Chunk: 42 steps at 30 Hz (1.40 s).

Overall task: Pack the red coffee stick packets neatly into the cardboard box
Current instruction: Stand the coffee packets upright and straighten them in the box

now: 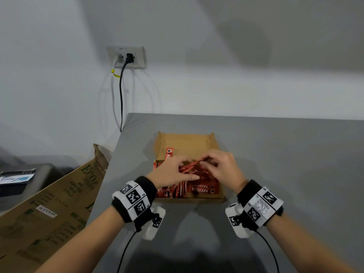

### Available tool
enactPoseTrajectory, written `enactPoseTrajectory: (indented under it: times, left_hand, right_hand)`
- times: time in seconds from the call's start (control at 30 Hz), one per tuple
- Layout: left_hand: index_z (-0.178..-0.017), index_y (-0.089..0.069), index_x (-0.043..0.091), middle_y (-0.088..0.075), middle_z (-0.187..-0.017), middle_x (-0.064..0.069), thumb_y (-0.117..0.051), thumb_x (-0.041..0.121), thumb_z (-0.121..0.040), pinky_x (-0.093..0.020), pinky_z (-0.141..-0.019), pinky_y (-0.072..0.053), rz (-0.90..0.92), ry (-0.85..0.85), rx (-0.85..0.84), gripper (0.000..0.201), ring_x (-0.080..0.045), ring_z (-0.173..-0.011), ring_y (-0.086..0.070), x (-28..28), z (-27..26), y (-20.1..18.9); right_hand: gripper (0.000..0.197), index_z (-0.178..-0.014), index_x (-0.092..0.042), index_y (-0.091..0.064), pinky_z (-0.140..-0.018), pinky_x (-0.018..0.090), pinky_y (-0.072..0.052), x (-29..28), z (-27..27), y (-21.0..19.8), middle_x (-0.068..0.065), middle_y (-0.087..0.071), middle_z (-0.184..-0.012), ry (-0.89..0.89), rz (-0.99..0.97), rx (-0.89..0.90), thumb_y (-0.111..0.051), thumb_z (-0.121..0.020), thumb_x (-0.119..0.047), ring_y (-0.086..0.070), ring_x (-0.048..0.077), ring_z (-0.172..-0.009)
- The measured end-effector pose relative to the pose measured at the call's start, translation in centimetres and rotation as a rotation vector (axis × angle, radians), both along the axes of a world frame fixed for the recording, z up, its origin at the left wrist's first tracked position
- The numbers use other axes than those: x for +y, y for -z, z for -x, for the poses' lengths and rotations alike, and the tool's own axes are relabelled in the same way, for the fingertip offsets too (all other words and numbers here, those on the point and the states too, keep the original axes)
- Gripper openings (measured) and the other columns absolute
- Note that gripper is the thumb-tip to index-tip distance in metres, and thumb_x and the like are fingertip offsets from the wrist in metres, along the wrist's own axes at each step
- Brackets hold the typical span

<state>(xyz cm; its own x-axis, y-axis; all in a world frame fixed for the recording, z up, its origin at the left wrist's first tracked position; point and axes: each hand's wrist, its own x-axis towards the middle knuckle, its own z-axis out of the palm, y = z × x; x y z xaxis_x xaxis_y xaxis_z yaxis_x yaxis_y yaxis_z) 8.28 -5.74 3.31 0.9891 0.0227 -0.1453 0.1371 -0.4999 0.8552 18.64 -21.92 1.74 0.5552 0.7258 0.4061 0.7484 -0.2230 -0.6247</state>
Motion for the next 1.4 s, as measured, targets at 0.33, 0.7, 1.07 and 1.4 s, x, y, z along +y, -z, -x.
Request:
enactPoseTrajectory:
  times: [0.33, 0.7, 1.07, 1.4]
  left_hand:
    - [-0.111, -0.053, 0.016, -0.057, -0.075, 0.002, -0.049, 0.011, -0.096, -0.01, -0.042, -0.036, -0.026, -0.4, -0.226, 0.017, 0.004, -0.042, -0.046, 1.1, 1.4, 0.7]
    - [-0.099, -0.065, 0.023, -0.071, -0.088, -0.003, -0.062, 0.023, -0.089, -0.019, -0.074, -0.05, -0.078, -0.151, -0.065, 0.01, -0.011, -0.078, -0.065, 0.9, -0.2, 0.4]
    - [-0.078, -0.065, 0.023, -0.068, -0.081, 0.009, -0.068, 0.02, -0.084, -0.017, -0.075, -0.051, -0.049, -0.272, -0.175, 0.007, -0.002, -0.078, -0.064, 0.1, 0.5, 0.7]
    - [-0.077, -0.061, 0.024, -0.063, -0.075, 0.015, -0.066, 0.022, -0.086, -0.003, -0.067, -0.043, -0.073, -0.357, -0.33, 0.011, 0.01, -0.073, -0.059, -2.6, -0.7, 0.7]
  right_hand:
    - [0.016, -0.083, -0.005, -0.074, -0.077, 0.019, -0.055, -2.3, -0.6, 0.7, 0.0, -0.069, -0.089, 0.097, -0.18, -0.073, -0.074, -0.072, 0.006, -0.064, 0.008, -0.085]
    - [0.016, -0.085, -0.005, -0.075, -0.084, 0.008, -0.047, -1.8, 0.1, 0.3, 0.004, -0.07, -0.092, 0.029, -0.197, -0.084, -0.072, -0.073, 0.005, -0.062, 0.006, -0.089]
    - [0.053, -0.126, -0.024, -0.049, -0.079, 0.023, -0.056, -2.7, 0.9, 0.1, -0.008, -0.062, -0.096, 0.096, 0.036, 0.364, -0.072, -0.08, -0.013, -0.064, 0.003, -0.08]
    - [0.014, -0.105, -0.011, -0.059, -0.066, 0.006, -0.045, 0.2, 2.3, 0.3, -0.013, -0.062, -0.087, 0.094, -0.062, 0.236, -0.054, -0.093, -0.017, -0.06, -0.005, -0.07]
